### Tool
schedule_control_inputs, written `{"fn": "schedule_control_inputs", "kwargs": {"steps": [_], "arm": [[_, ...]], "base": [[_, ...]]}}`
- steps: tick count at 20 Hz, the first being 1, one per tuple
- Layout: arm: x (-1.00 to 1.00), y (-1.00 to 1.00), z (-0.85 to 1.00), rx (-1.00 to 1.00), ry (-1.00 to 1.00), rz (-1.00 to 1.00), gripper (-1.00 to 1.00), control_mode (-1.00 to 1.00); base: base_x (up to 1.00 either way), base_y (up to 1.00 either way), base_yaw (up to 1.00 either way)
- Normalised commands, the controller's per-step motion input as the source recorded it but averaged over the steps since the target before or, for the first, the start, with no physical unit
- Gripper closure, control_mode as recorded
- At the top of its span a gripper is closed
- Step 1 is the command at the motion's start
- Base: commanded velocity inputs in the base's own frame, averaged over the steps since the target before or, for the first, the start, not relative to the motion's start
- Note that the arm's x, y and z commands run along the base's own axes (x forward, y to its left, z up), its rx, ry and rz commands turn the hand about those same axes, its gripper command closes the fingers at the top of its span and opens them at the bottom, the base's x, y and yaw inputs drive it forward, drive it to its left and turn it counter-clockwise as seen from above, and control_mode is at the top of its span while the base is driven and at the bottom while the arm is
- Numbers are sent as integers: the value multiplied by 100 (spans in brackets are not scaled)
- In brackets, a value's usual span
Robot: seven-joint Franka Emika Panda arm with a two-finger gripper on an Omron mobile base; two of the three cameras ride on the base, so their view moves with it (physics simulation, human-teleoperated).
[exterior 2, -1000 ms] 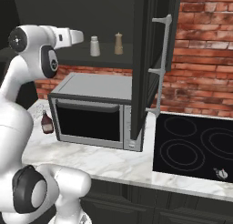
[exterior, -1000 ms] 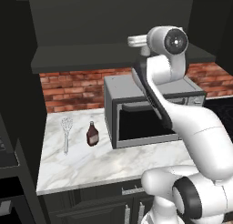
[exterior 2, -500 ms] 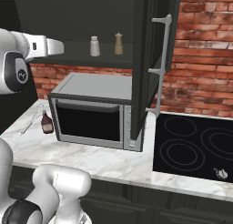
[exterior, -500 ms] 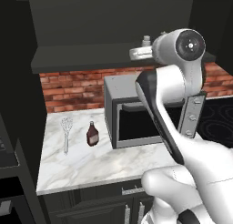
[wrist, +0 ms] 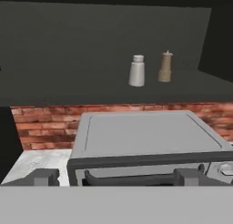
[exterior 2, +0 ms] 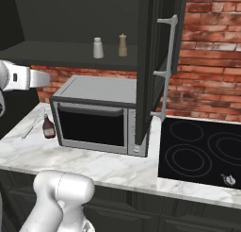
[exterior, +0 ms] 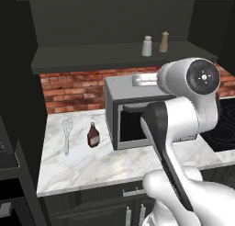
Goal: There are various items on the counter. Only move the condiments/shakers into the cabinet.
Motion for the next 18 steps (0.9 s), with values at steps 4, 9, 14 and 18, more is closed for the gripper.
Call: {"fn": "schedule_control_inputs", "kwargs": {"steps": [4, 9, 14, 18], "arm": [[-3, 45, -51, 10, 7, -7, -100, -100], [5, 61, -45, 9, 11, -7, -100, -100], [1, 66, -42, 6, 12, -9, -100, -100], [2, 62, -52, 3, 10, -9, -100, -100]], "base": [[0, 0, 0], [0, 0, 0], [0, 0, 0], [0, 0, 0]]}}
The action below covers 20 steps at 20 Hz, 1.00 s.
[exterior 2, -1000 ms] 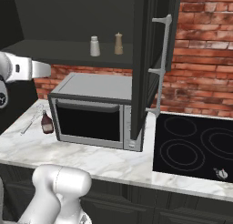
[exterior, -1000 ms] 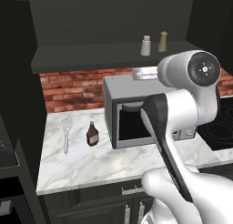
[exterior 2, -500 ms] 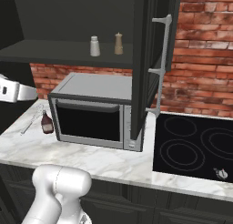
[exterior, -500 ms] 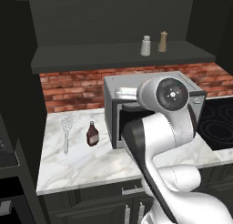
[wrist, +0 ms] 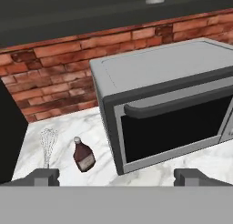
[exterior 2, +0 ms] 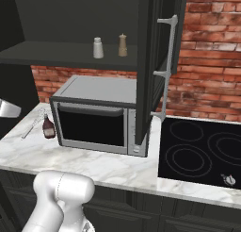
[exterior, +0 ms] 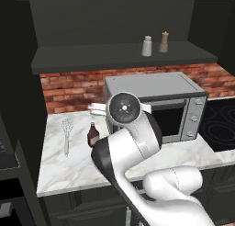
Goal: There are various items on the counter. Only move the condiments/shakers into the cabinet.
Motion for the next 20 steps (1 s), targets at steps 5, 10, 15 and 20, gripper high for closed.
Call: {"fn": "schedule_control_inputs", "kwargs": {"steps": [5, 10, 15, 20], "arm": [[23, 50, -55, 2, 5, -10, -100, -100], [41, 18, -52, 3, 0, -7, -100, -100], [46, 6, -46, 1, 2, 0, -100, -100], [24, 36, -32, 0, 0, -6, -100, -100]], "base": [[0, 0, 0], [0, 0, 0], [0, 0, 0], [0, 0, 0]]}}
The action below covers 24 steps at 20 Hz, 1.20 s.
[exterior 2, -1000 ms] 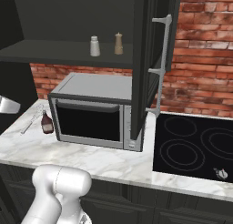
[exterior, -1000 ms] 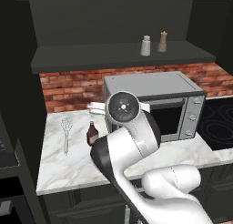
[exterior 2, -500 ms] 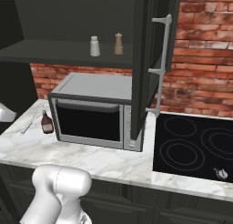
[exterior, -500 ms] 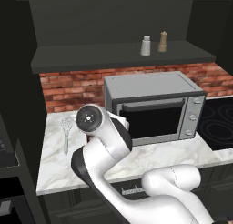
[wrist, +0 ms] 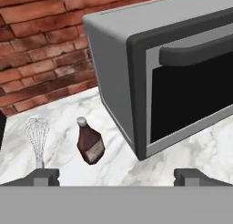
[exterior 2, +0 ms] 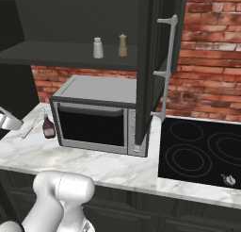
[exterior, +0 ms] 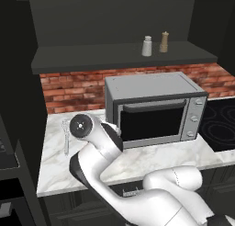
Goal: There are various items on the counter. Only move the condiments/shakers into the cabinet.
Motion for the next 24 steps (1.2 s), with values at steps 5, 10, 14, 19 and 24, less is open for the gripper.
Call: {"fn": "schedule_control_inputs", "kwargs": {"steps": [5, 10, 14, 19, 24], "arm": [[16, 37, -29, 0, 0, -13, -100, -100], [19, 29, -22, 0, 0, -23, -100, -100], [14, 17, -21, 0, 0, -22, -100, -100], [18, 5, -14, 0, 0, -19, -100, -100], [39, 0, -6, 0, 1, -11, -100, -100]], "base": [[0, 0, 0], [0, 0, 0], [0, 0, 0], [0, 0, 0], [0, 0, 0]]}}
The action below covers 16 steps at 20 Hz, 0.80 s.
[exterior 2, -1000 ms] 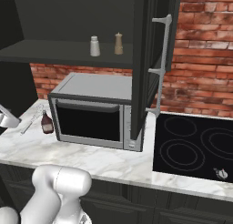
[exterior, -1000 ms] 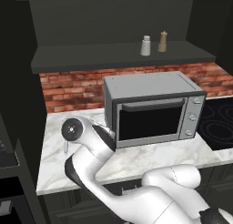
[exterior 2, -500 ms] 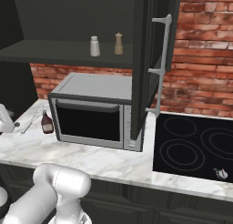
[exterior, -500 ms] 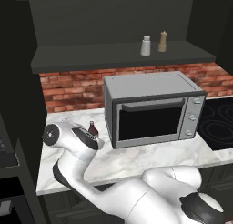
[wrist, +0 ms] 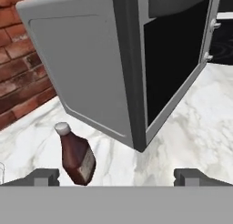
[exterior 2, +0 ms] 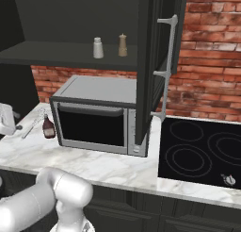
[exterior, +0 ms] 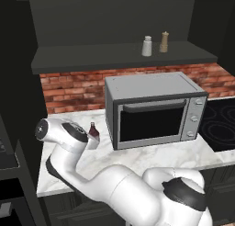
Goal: There are various items on the counter. Only move the condiments/shakers into the cabinet.
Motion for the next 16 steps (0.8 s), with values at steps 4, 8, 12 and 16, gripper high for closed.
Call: {"fn": "schedule_control_inputs", "kwargs": {"steps": [4, 8, 12, 16], "arm": [[33, 0, -12, 0, 4, -4, -100, -100], [24, 0, -25, 0, 4, -1, -100, -100], [25, 0, -25, 0, 1, -1, -100, -100], [16, -1, -19, -1, 0, -2, -100, -100]], "base": [[0, 0, 0], [0, 0, 0], [0, 0, 0], [0, 0, 0]]}}
